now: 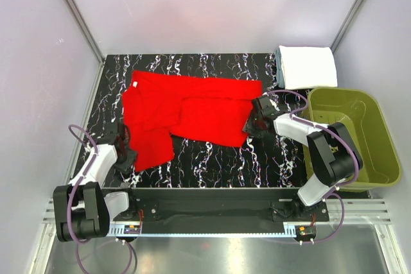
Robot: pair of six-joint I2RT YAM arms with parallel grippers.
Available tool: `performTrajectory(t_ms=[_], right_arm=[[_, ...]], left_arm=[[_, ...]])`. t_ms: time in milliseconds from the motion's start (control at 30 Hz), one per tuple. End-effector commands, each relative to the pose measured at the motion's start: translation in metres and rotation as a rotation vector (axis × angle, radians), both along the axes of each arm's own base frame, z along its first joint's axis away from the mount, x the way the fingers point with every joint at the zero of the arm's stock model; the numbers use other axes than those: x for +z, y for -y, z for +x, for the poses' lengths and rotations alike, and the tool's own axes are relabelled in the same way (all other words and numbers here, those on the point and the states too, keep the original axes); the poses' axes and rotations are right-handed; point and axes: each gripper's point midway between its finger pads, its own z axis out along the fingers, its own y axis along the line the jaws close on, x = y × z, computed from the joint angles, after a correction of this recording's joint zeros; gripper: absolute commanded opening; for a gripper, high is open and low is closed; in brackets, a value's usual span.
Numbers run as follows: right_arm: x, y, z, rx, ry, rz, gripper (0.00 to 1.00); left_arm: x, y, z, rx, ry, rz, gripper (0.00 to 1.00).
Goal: Fold and stack the t-shirts
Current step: Fold the tshirt
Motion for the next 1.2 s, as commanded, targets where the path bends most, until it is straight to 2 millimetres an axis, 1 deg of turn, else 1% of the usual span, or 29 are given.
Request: performTrajectory(t_ms=[0, 100, 133, 167, 233, 333, 367, 400, 433, 500, 567, 600, 667, 700, 733, 800, 833, 900, 933, 967, 1000, 1033, 1067, 1100, 1133, 1167], right_arm=[[0.005, -0.006, 0.004, 0.018, 0.030, 0.014, 0.40], [0.005, -0.005, 0.004, 0.013, 0.033, 0.011, 0.40], [0.005, -0.005, 0.004, 0.013, 0.032, 0.010, 0.40], [0.005, -0.005, 0.004, 0.013, 0.032, 0.010, 0.40], [0.002, -0.005, 0.003, 0.013, 0.026, 0.007, 0.41], [-0.003, -0.003, 0.001, 0.007, 0.010, -0.001, 0.43], [-0.004, -0.003, 0.000, 0.006, 0.008, -0.004, 0.43], [-0.007, -0.002, -0.001, 0.009, 0.004, -0.007, 0.43], [-0.007, -0.002, 0.000, 0.008, 0.007, -0.009, 0.42], [-0.006, -0.002, 0.001, 0.013, 0.008, -0.016, 0.33], [-0.001, 0.000, 0.004, 0.017, 0.018, -0.027, 0.22], [0.001, 0.000, 0.004, 0.019, 0.023, -0.028, 0.10], [0.007, 0.000, 0.006, 0.028, 0.031, -0.036, 0.01], [0.009, 0.000, 0.006, 0.030, 0.032, -0.038, 0.00], [0.012, 0.000, 0.007, 0.038, 0.035, -0.041, 0.00], [0.017, 0.000, 0.007, 0.044, 0.029, -0.048, 0.00], [0.023, -0.001, 0.011, 0.055, 0.041, -0.053, 0.00], [0.022, 0.000, 0.009, 0.071, 0.020, -0.074, 0.00], [0.028, -0.001, 0.015, 0.084, 0.032, -0.081, 0.00], [0.026, 0.000, 0.015, 0.091, 0.018, -0.091, 0.00], [0.026, -0.001, 0.016, 0.099, 0.015, -0.095, 0.00], [0.031, -0.003, 0.020, 0.114, 0.021, -0.098, 0.00], [0.027, -0.005, 0.022, 0.130, 0.010, -0.102, 0.00], [0.026, -0.007, 0.023, 0.160, 0.004, -0.103, 0.00], [0.033, -0.013, 0.032, 0.175, 0.022, -0.098, 0.00], [0.024, -0.012, 0.032, 0.189, -0.012, -0.116, 0.00]], left_arm=[[-0.015, 0.012, 0.010, 0.002, 0.054, -0.042, 0.45], [-0.018, 0.016, 0.010, -0.013, 0.041, -0.051, 0.41], [-0.018, 0.016, 0.011, -0.018, 0.043, -0.050, 0.38], [-0.017, 0.017, 0.013, -0.026, 0.048, -0.052, 0.32], [-0.013, 0.020, 0.023, -0.064, 0.080, -0.062, 0.29], [-0.006, 0.024, 0.034, -0.102, 0.125, -0.076, 0.17], [-0.004, 0.025, 0.037, -0.107, 0.137, -0.078, 0.10], [-0.002, 0.026, 0.040, -0.112, 0.150, -0.081, 0.00], [0.001, 0.026, 0.045, -0.117, 0.165, -0.084, 0.00], [0.006, 0.026, 0.050, -0.127, 0.185, -0.079, 0.00], [0.014, 0.024, 0.058, -0.134, 0.208, -0.069, 0.00], [0.018, 0.024, 0.061, -0.137, 0.219, -0.066, 0.00], [0.029, 0.022, 0.070, -0.141, 0.254, -0.051, 0.00], [0.034, 0.020, 0.071, -0.137, 0.259, -0.042, 0.00], [0.043, 0.017, 0.079, -0.139, 0.286, -0.026, 0.00], [0.054, 0.015, 0.089, -0.151, 0.319, -0.009, 0.00], [0.064, 0.012, 0.098, -0.158, 0.342, 0.010, 0.00], [0.070, 0.010, 0.106, -0.166, 0.344, 0.023, 0.00], [0.080, 0.009, 0.115, -0.176, 0.367, 0.030, 0.00], [0.080, 0.008, 0.120, -0.179, 0.358, 0.031, 0.00], [0.089, 0.007, 0.130, -0.179, 0.382, 0.037, 0.00], [0.091, 0.007, 0.134, -0.185, 0.386, 0.038, 0.00], [0.089, 0.007, 0.139, -0.186, 0.377, 0.037, 0.00], [0.101, 0.006, 0.150, -0.189, 0.405, 0.043, 0.00], [0.104, 0.006, 0.157, -0.194, 0.412, 0.044, 0.00], [0.102, 0.005, 0.164, -0.197, 0.400, 0.046, 0.00]])
